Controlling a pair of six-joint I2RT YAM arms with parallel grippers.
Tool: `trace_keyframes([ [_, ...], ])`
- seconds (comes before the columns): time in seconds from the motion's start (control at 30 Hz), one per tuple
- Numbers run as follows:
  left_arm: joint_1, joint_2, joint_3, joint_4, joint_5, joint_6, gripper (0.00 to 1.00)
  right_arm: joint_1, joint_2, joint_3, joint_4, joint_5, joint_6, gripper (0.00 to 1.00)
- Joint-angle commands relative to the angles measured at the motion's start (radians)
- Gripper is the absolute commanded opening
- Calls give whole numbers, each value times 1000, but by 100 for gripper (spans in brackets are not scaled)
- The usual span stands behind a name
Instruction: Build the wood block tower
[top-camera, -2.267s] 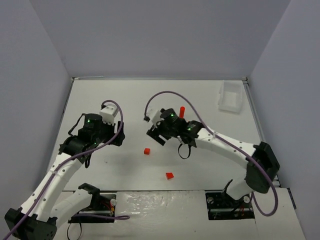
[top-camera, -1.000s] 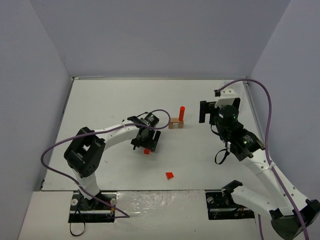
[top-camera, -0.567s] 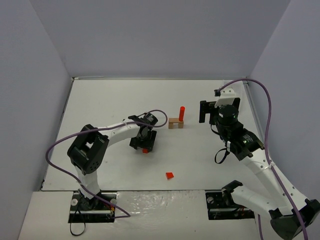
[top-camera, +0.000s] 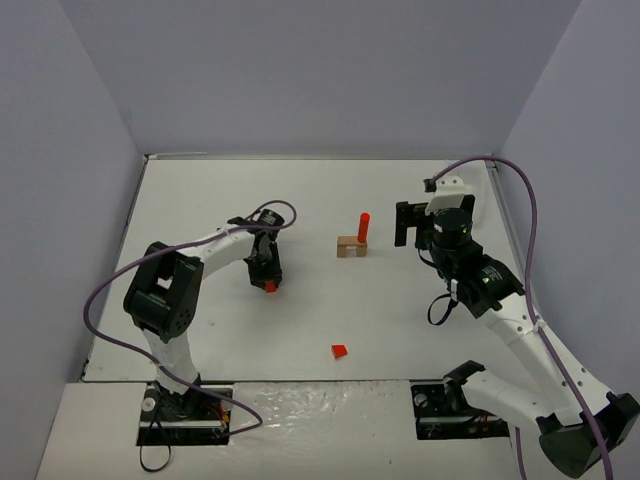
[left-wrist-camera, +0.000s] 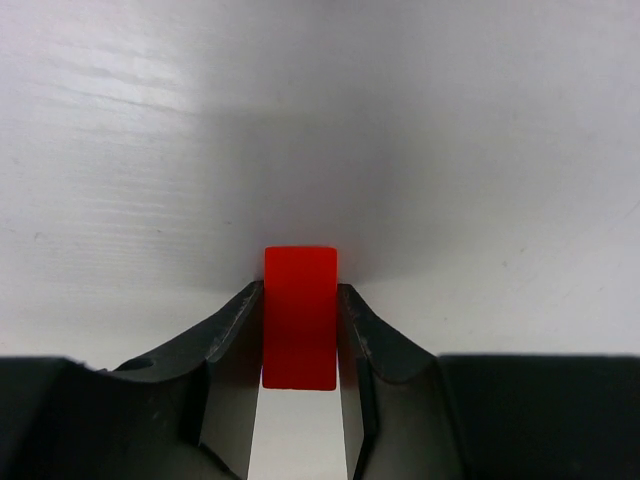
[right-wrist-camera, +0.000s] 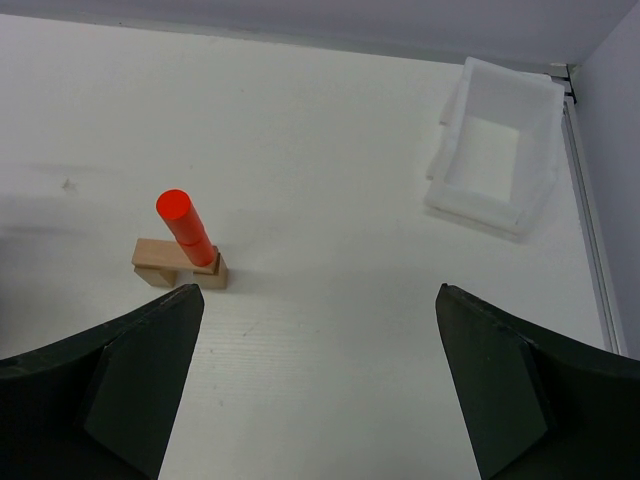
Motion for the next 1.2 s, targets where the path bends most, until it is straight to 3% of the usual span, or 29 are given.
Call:
trace_keyframes([
  [0.0, 64, -35, -12, 48, 27, -247, 3, -8, -4, 24, 54, -1, 14, 100],
  [0.2, 80, -29, -30, 150, 80, -455, 20, -8, -21, 14, 54, -4, 21, 100],
  [0.3, 81, -9, -28, 197, 113, -542, 42, -8, -32, 8, 53, -7, 23, 100],
  [0.43, 81, 1, -8, 219, 120, -609, 62, -9, -44, 4, 49, -9, 25, 100],
  [0.63, 85, -78, 40, 186, 87, -551, 68, -11, -47, 3, 41, -15, 16, 100],
  [0.8, 85, -229, 99, 72, -22, -213, 68, -12, -45, 14, 36, -22, -16, 100],
  [0.93, 86, -359, 89, 59, -54, 181, 68, -12, -47, 16, 34, -41, -49, 100],
  [1.17, 85, -455, -11, 185, 249, 950, 68, -14, -42, 21, 34, -80, -72, 100],
])
